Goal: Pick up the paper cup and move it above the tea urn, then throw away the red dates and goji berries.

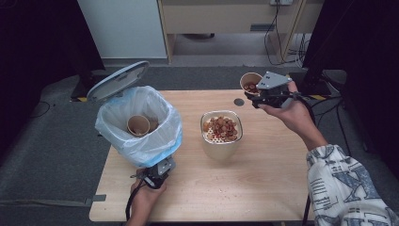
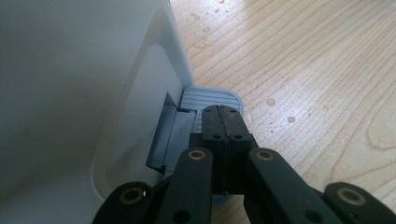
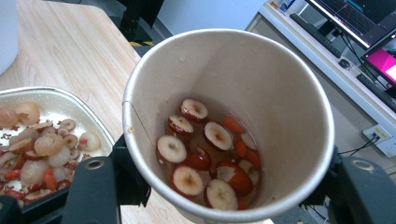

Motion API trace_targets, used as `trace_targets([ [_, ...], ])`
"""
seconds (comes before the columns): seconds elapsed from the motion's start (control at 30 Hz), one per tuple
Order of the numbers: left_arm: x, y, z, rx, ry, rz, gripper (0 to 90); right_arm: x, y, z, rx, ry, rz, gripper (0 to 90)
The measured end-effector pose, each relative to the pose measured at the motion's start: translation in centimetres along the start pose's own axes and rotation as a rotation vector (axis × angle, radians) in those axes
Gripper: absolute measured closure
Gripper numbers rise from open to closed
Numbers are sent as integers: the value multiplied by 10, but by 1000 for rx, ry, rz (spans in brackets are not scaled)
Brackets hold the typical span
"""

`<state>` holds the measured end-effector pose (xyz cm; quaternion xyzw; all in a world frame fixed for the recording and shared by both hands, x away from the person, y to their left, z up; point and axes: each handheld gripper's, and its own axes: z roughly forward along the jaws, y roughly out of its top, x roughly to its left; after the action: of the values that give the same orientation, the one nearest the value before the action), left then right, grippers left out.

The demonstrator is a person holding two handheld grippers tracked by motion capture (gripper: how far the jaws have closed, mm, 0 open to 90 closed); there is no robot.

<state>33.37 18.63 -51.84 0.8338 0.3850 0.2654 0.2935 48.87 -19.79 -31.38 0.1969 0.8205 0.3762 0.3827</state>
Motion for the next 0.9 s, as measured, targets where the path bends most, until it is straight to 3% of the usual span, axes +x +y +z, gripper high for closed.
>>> trace_targets([
  [0.3, 0, 0, 0, -4, -1, -5, 890, 5, 5, 4, -4, 26, -29, 357],
  [0.67, -1, 0, 0, -3, 0, -3, 890, 11, 8, 6, 7, 13, -60, 356],
  [0.9, 0, 0, 0, -2, 2, 8, 891, 19, 13, 9, 12, 29, -92, 356],
])
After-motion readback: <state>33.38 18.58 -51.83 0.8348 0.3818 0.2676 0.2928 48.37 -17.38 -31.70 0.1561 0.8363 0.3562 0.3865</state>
